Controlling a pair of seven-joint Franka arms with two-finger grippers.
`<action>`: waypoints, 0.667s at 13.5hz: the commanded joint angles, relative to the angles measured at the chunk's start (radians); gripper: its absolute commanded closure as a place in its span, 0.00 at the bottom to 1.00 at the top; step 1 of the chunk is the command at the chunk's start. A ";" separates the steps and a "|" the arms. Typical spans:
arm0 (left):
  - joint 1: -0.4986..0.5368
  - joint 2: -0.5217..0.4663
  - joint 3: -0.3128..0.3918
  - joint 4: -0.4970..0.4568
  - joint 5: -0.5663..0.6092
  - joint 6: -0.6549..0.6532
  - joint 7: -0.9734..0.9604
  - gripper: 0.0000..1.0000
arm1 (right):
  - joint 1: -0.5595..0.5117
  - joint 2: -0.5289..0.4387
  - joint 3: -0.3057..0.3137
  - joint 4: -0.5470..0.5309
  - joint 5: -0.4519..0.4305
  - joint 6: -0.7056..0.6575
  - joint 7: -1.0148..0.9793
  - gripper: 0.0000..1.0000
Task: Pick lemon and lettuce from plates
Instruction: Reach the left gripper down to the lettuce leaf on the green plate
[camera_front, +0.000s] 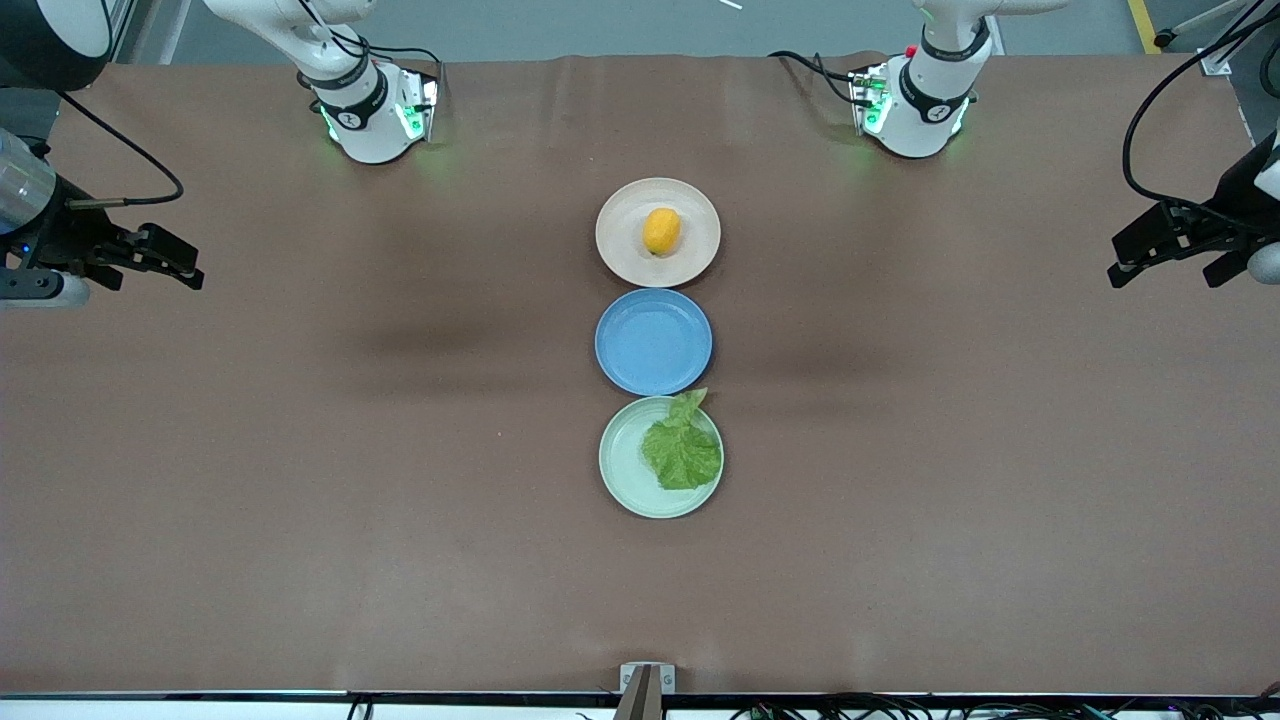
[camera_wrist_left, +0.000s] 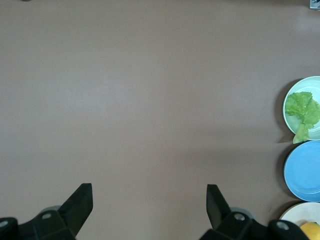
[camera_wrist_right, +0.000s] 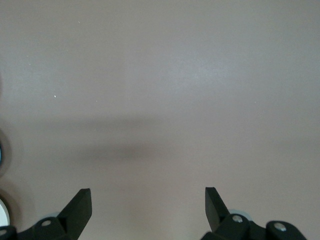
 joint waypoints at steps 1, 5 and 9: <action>0.003 0.008 0.000 0.017 -0.014 -0.004 0.003 0.00 | -0.001 -0.026 -0.001 -0.025 -0.013 0.023 -0.056 0.00; 0.003 0.008 0.000 0.009 -0.014 -0.007 0.002 0.00 | -0.006 -0.026 -0.003 -0.032 0.030 0.017 -0.041 0.00; -0.031 0.069 -0.025 0.008 -0.016 -0.010 -0.035 0.00 | -0.006 -0.026 -0.006 -0.034 0.039 0.011 -0.042 0.00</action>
